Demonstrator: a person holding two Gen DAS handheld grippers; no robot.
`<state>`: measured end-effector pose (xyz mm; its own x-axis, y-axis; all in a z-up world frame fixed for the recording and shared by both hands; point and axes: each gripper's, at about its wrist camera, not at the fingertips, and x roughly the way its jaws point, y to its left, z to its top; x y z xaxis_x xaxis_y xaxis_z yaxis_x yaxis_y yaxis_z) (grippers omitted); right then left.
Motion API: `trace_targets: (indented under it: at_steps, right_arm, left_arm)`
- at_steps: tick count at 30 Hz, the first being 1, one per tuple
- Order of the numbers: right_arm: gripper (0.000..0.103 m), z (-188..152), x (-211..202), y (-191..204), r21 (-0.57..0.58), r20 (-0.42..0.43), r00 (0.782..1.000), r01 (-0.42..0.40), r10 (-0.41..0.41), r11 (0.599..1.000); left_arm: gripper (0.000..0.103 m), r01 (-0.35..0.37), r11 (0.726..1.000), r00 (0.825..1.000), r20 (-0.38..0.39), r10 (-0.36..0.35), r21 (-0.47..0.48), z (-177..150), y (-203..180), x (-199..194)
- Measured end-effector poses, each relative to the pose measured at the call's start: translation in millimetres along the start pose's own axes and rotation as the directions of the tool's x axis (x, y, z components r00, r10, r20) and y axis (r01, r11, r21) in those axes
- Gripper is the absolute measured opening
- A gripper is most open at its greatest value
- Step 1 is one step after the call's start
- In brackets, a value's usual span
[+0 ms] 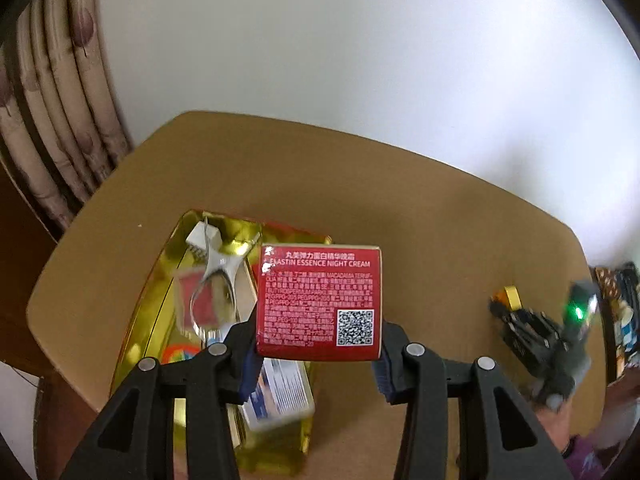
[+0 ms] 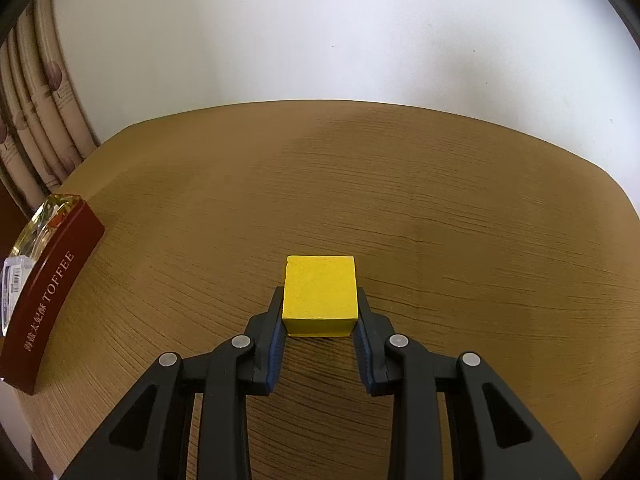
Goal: Organize rigid objects
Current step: 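Carry red box to tray with left tool while right tool holds yellow cube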
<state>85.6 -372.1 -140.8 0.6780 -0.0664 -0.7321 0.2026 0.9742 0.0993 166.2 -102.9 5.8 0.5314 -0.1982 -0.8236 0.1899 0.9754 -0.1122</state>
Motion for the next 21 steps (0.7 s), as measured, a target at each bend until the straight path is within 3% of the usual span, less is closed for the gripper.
trace_targets:
  at_steps: [5, 10, 13, 17, 21]
  right_arm:
    - [0.028, -9, -9, -17, -0.001, -0.006, 1.000, -0.010, 0.010, 1.000]
    - [0.028, -10, -11, -30, -0.004, -0.013, 1.000, -0.017, 0.017, 1.000]
    - [0.028, -9, -12, -36, -0.007, -0.017, 1.000, -0.019, 0.019, 1.000]
    - [0.028, -7, -11, -36, -0.012, -0.020, 1.000, -0.016, 0.016, 1.000]
    - [0.028, -7, -10, -29, -0.017, -0.020, 1.000, -0.011, 0.011, 1.000]
  left_arm:
    - [0.045, -0.019, 0.999, 0.996, -0.093, 0.015, -0.038, 27, 21, 53]
    - [0.046, -0.040, 0.998, 0.987, -0.161, 0.030, -0.058, 32, 31, 93]
    - [0.046, -0.053, 0.997, 0.982, -0.185, 0.040, -0.062, 34, 33, 103]
    - [0.046, -0.022, 0.995, 0.973, -0.231, -0.002, -0.101, 33, 43, 111]
    - [0.048, -0.040, 0.996, 0.977, -0.211, 0.023, -0.079, 30, 42, 107]
